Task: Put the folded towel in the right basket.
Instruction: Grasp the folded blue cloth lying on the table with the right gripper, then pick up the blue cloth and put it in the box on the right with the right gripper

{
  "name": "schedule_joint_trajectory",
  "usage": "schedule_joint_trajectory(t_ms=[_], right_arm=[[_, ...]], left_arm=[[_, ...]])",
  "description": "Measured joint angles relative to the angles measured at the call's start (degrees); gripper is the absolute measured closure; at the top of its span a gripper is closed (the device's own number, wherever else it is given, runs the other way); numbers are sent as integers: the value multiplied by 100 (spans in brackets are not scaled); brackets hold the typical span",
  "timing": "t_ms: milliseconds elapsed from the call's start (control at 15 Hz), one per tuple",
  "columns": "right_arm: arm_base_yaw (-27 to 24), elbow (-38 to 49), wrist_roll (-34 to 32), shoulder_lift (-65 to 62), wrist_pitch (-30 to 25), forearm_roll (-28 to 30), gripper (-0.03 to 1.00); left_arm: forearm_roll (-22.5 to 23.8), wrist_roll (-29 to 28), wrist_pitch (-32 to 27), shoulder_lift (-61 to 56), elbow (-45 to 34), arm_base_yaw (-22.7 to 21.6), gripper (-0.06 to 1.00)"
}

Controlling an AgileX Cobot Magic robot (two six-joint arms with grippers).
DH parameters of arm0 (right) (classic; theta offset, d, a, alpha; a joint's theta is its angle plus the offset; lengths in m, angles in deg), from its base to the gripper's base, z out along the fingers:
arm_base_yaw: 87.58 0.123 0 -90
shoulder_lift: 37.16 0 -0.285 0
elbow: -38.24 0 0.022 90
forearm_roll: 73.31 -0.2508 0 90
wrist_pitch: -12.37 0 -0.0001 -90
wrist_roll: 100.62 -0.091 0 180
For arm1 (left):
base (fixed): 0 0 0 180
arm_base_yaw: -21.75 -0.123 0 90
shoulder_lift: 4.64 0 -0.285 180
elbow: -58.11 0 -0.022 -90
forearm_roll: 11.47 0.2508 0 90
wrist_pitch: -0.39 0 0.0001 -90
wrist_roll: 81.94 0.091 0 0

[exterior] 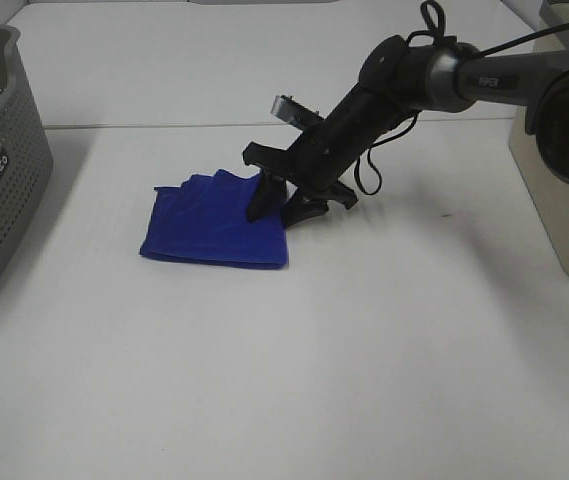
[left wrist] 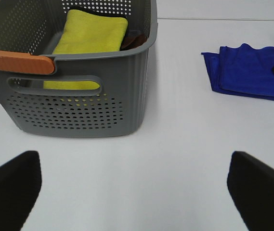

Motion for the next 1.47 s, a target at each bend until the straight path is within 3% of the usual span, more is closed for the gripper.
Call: schedule_joint_trajectory(t_ms=[67,133,467,667,800,1067,1467], right_arm=[[17,0,-6,40,46,-11,76],[17,6,-6,46,46,-23,86],[0,17,0,-97,-86,155,86],[-269,-126,-74,-533,-642,625,86],[-647,-596,-103,-1054,-1209,676,86],[-1610,-1261,-218,-2086,-1375,751,86],[-3930,-1318,-544,-3306,-1409,2309,86]], left_arm=[[0,0,0,0,0,0,-3],[0,0,0,0,0,0,-3],[6,0,0,0,0,0,-3],[6,0,0,0,0,0,-3],[11,0,0,0,0,0,-3],[11,0,0,0,0,0,-3],[17,0,0,0,0,0,-3]])
